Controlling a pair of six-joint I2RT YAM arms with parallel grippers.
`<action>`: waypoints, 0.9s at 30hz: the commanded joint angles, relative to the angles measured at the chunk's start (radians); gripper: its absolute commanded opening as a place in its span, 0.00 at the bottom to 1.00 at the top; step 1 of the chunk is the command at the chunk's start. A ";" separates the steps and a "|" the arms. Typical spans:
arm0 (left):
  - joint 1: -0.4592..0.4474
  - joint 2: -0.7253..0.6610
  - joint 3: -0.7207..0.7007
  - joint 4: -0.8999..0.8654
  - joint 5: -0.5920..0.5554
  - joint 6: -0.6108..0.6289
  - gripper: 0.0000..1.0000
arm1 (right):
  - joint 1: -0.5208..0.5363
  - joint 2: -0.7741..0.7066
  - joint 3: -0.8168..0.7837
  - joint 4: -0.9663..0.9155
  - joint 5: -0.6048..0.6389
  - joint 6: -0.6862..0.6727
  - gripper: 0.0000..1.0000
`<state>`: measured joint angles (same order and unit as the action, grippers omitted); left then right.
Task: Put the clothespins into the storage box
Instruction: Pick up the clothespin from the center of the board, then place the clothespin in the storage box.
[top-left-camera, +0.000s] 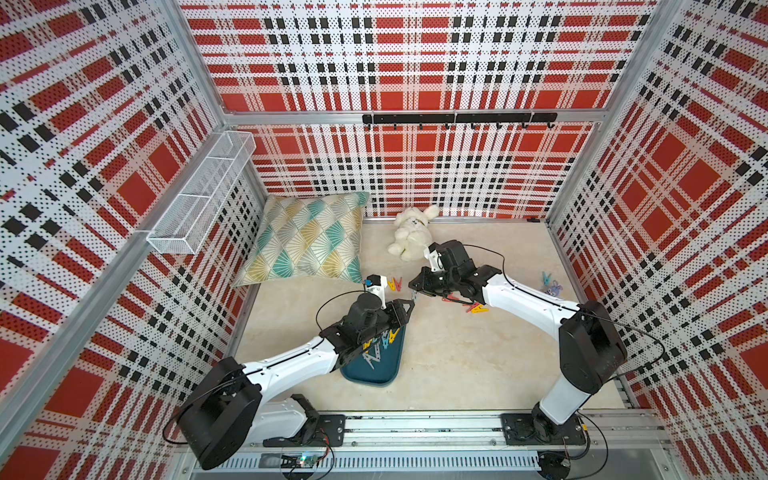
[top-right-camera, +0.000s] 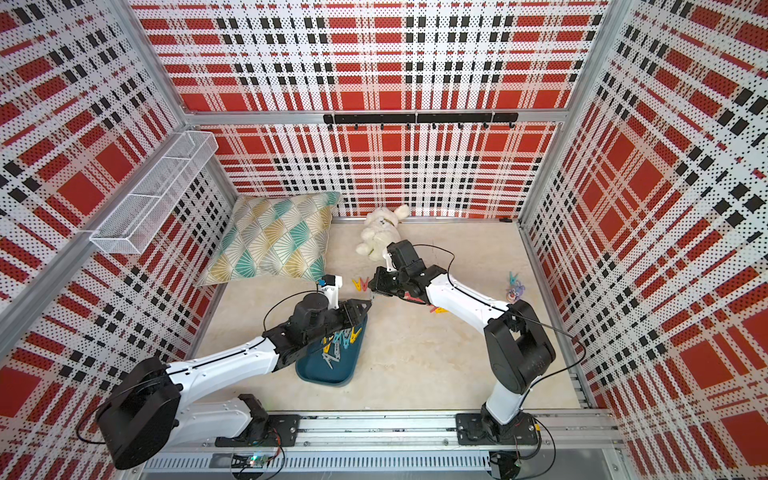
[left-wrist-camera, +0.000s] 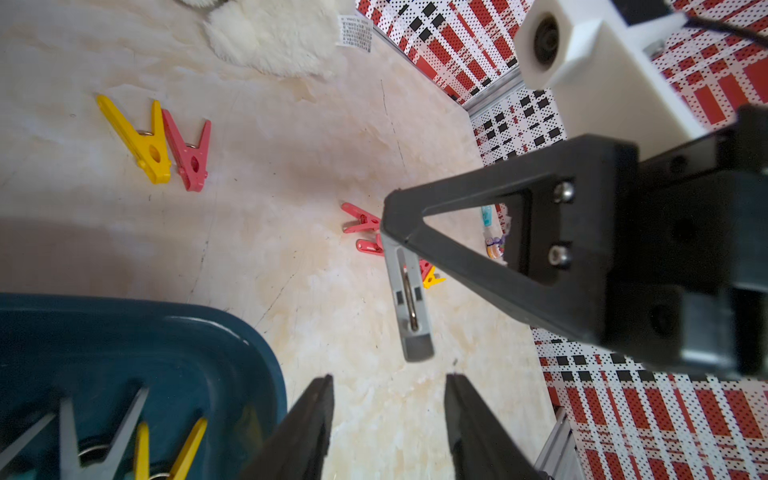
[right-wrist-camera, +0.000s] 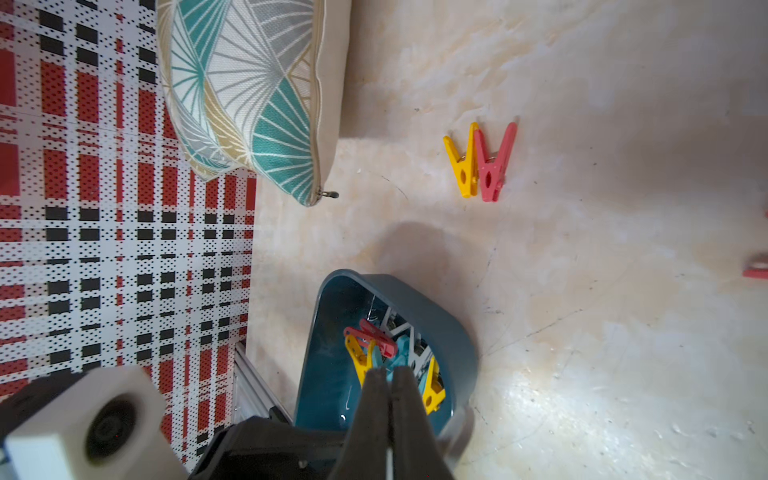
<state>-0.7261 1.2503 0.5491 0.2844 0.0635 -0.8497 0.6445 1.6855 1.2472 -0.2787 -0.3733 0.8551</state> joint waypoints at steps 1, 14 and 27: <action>-0.006 0.006 0.020 0.038 0.006 -0.003 0.49 | 0.024 -0.041 0.023 0.019 -0.012 0.016 0.06; -0.004 0.023 0.026 0.074 0.038 -0.016 0.33 | 0.060 -0.054 0.012 0.024 -0.009 0.027 0.07; -0.001 0.013 0.007 0.089 0.053 -0.025 0.05 | 0.064 -0.076 -0.002 0.006 0.033 0.002 0.26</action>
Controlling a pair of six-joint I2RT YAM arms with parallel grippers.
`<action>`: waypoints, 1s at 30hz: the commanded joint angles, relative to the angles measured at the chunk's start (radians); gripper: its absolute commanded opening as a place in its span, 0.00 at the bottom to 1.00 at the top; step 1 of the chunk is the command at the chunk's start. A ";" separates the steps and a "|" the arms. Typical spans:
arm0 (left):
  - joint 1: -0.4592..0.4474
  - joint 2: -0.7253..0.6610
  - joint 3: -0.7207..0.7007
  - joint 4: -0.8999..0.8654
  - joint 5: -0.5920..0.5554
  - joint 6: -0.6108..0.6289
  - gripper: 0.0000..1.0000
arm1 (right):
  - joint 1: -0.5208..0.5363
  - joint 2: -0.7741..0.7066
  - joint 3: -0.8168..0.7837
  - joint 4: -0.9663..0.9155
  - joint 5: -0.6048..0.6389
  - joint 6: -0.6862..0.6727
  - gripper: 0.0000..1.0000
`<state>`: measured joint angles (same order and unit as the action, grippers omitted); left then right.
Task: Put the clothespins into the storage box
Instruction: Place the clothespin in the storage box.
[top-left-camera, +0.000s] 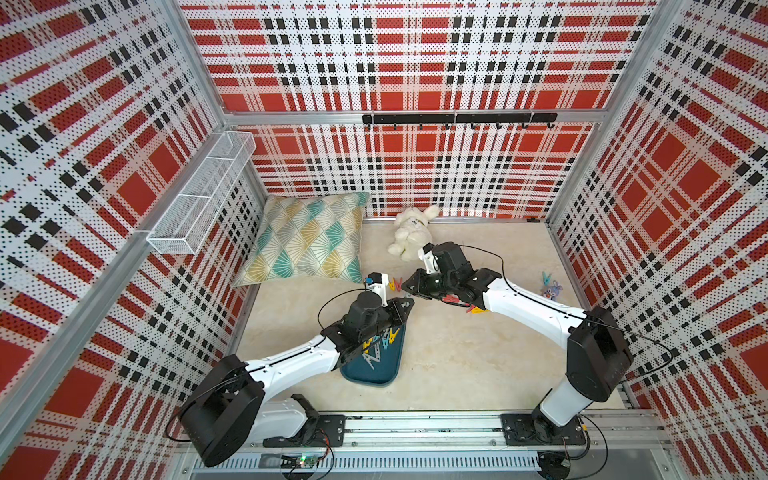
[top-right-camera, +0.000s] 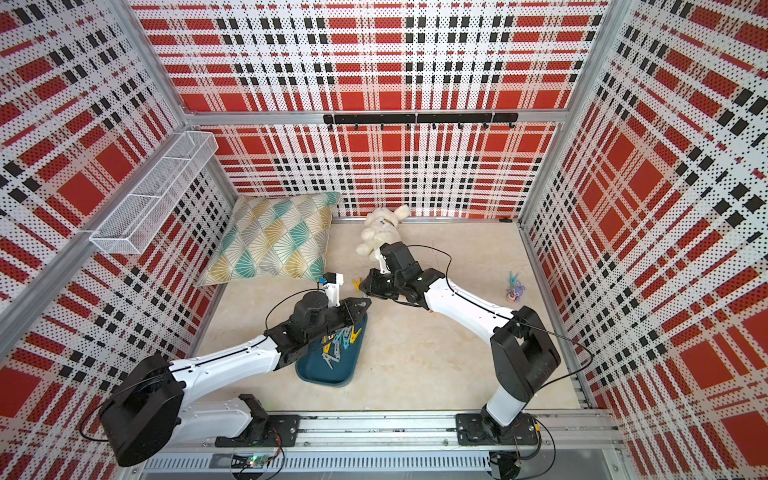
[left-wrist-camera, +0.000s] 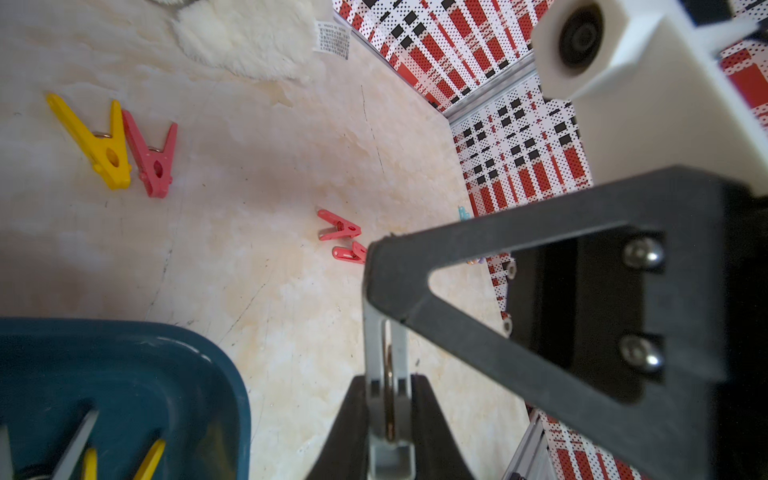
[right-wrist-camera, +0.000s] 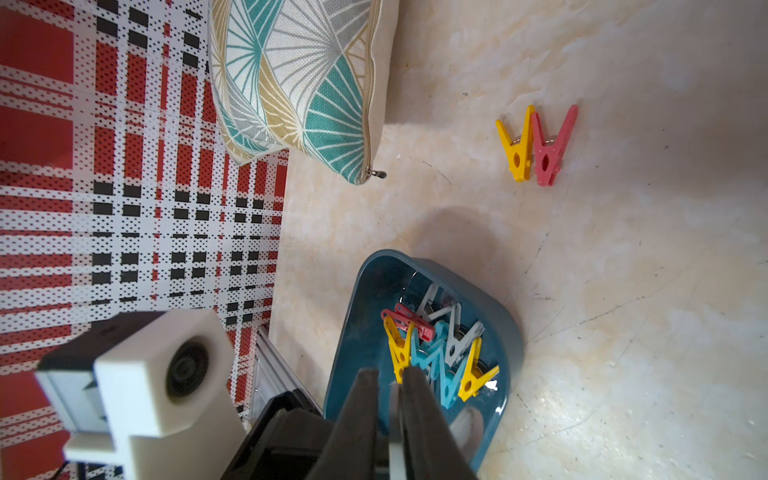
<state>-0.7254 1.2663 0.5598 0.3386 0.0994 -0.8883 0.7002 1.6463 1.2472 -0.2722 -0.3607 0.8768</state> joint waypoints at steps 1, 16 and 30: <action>-0.002 -0.007 -0.008 0.034 0.016 0.012 0.04 | 0.009 -0.037 -0.001 -0.004 0.029 -0.025 0.30; 0.020 -0.061 -0.096 -0.113 -0.069 0.029 0.00 | -0.076 -0.086 0.009 -0.147 0.194 -0.144 0.54; 0.009 -0.069 -0.121 -0.378 -0.258 0.077 0.03 | -0.277 -0.093 -0.123 -0.248 0.370 -0.315 0.54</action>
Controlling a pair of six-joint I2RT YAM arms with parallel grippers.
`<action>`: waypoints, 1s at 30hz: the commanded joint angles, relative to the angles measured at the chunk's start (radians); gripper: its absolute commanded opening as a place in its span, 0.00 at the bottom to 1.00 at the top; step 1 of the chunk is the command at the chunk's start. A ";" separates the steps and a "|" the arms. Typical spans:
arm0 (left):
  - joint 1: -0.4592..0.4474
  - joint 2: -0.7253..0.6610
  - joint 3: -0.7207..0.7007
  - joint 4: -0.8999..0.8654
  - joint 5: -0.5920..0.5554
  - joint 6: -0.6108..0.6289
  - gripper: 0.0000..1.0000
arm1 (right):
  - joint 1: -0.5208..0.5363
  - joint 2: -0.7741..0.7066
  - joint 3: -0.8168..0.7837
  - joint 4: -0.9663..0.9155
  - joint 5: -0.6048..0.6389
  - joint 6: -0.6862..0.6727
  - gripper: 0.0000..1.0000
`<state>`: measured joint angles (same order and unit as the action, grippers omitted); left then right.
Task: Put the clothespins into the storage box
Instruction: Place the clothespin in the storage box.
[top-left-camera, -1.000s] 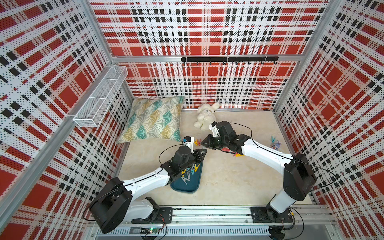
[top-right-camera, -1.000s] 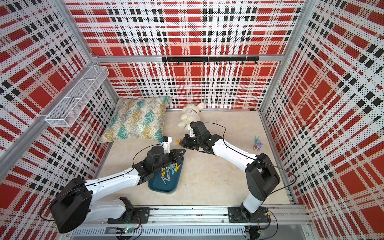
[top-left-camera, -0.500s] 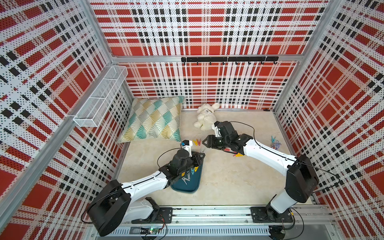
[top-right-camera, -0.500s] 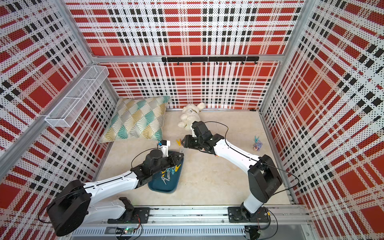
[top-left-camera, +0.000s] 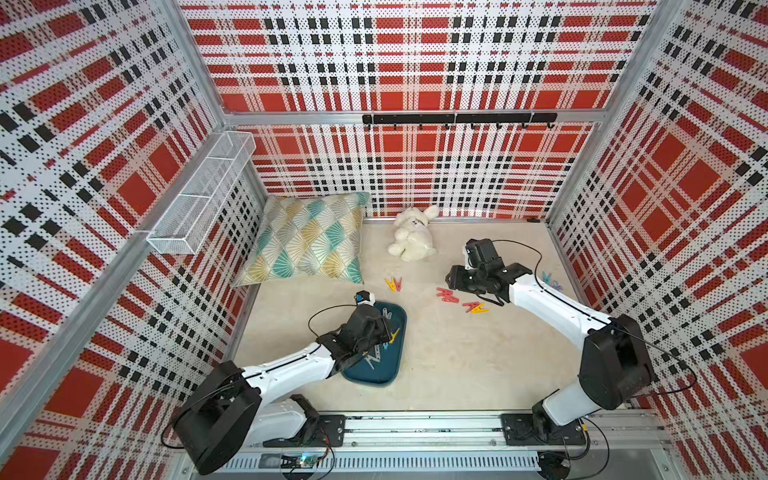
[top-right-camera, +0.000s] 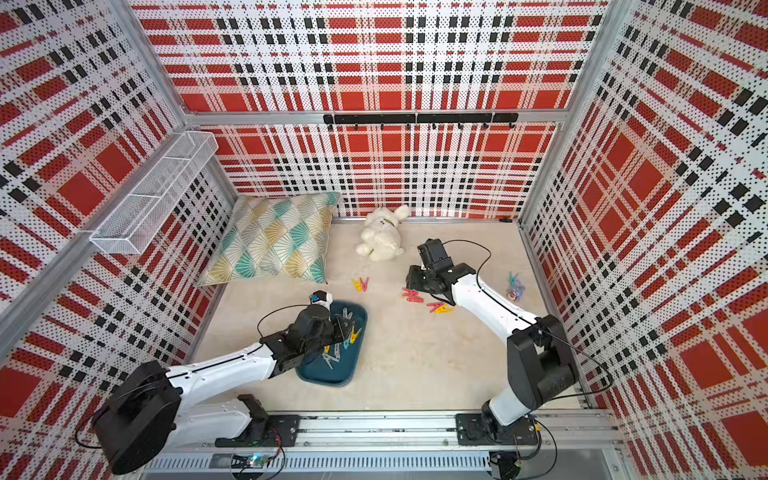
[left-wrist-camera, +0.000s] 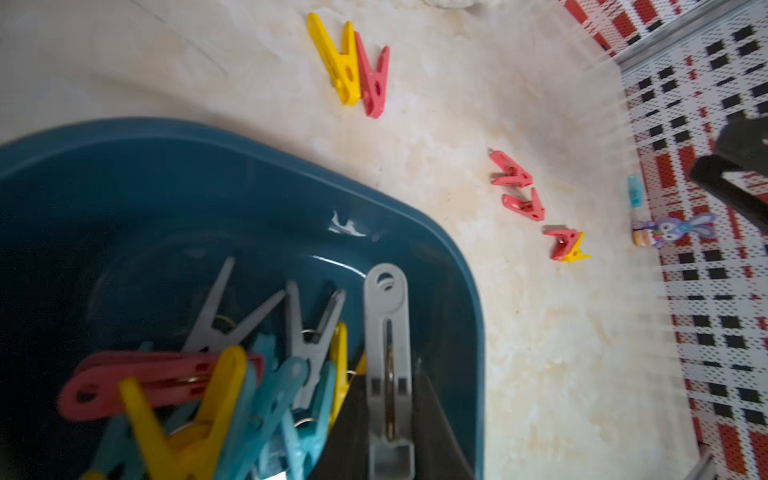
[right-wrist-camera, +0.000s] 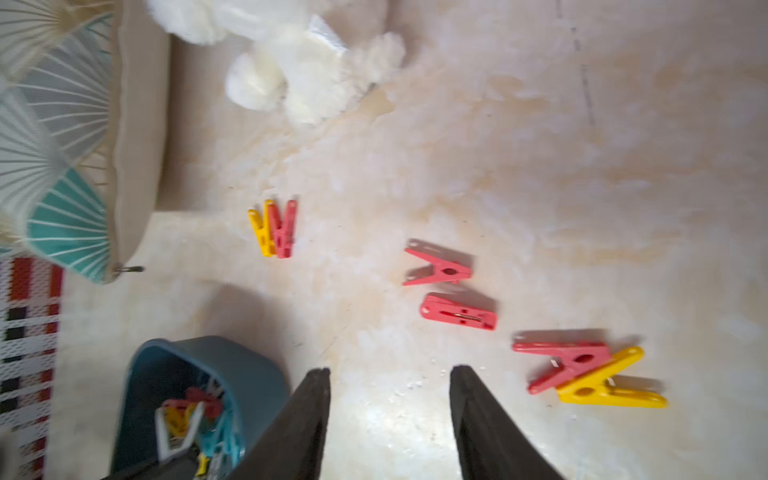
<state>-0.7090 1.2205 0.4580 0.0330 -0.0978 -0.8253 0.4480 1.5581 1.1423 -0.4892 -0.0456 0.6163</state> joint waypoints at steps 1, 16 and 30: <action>-0.010 -0.033 -0.023 -0.087 -0.071 0.012 0.03 | -0.041 0.000 -0.030 -0.025 0.056 -0.056 0.54; -0.023 -0.131 -0.055 -0.215 -0.151 -0.005 0.06 | -0.202 0.044 -0.159 0.063 0.038 -0.094 0.51; -0.027 -0.144 -0.030 -0.246 -0.168 -0.004 0.32 | -0.252 0.048 -0.178 0.069 0.033 -0.110 0.51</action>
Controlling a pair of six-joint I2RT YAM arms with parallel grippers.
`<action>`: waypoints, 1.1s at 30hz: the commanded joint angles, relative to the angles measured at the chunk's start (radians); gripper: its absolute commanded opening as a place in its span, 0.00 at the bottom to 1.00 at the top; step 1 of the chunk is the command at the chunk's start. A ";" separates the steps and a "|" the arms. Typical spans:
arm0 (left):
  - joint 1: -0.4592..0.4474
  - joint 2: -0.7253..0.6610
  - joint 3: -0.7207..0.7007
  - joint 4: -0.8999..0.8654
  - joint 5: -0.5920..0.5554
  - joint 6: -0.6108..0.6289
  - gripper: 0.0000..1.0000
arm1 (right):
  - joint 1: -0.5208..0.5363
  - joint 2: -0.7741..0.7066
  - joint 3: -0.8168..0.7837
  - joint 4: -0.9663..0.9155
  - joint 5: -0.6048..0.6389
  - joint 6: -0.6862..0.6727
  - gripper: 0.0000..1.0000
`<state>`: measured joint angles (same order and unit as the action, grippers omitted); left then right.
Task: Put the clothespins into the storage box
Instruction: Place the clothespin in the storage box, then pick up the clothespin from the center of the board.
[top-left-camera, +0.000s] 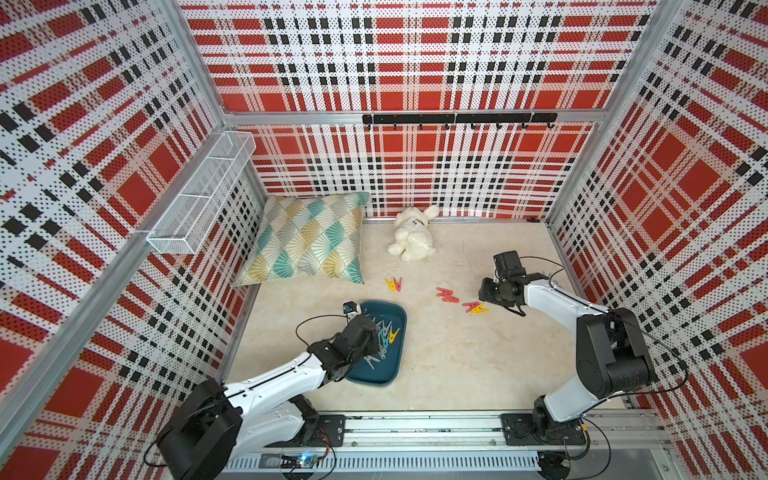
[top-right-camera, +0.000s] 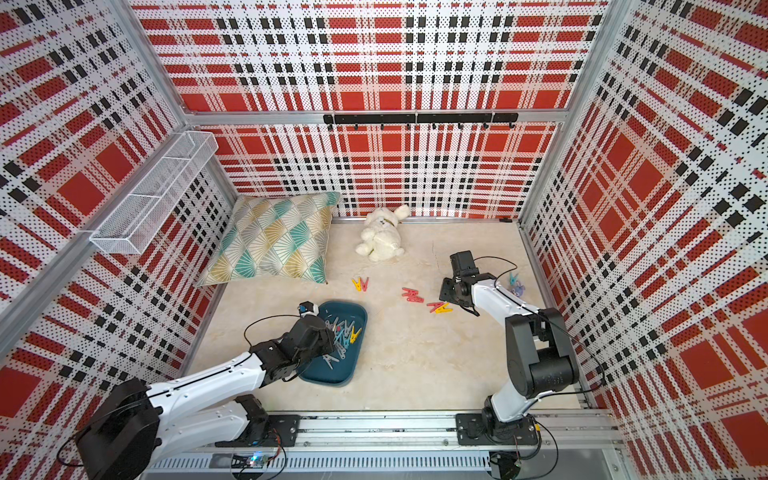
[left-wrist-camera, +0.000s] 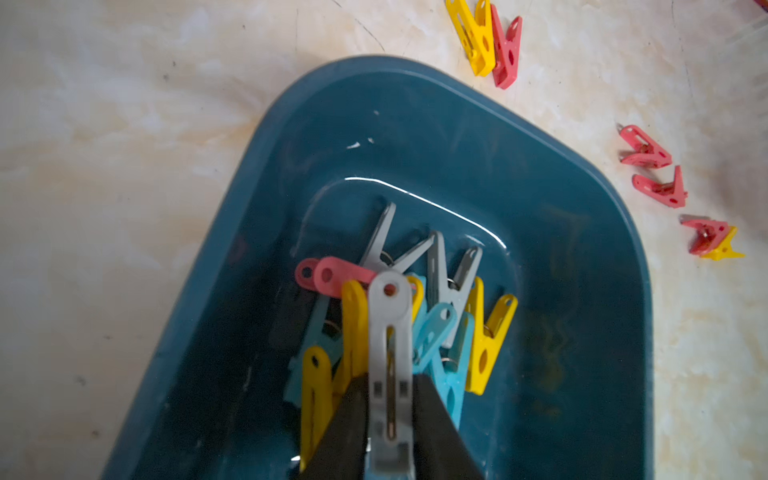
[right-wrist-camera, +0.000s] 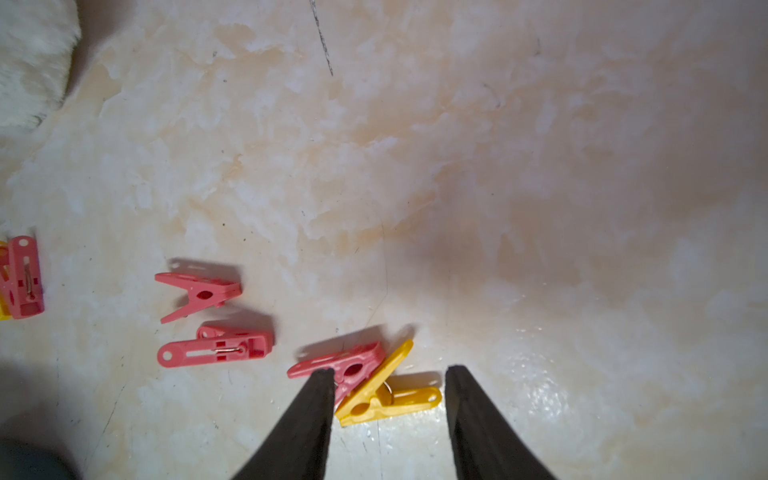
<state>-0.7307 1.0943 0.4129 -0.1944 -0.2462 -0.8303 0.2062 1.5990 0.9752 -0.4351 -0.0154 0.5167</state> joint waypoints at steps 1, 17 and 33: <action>-0.006 -0.020 0.018 -0.022 -0.021 0.002 0.35 | -0.010 0.007 -0.013 0.017 0.005 -0.010 0.51; -0.006 -0.038 0.096 -0.032 -0.014 0.016 0.43 | -0.019 0.029 -0.012 0.024 0.009 -0.004 0.50; -0.024 0.029 0.130 0.038 0.014 0.020 0.42 | -0.024 0.099 -0.001 0.052 -0.001 0.003 0.47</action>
<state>-0.7475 1.1152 0.5159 -0.1802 -0.2394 -0.8215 0.1932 1.6787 0.9680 -0.4015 -0.0177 0.5171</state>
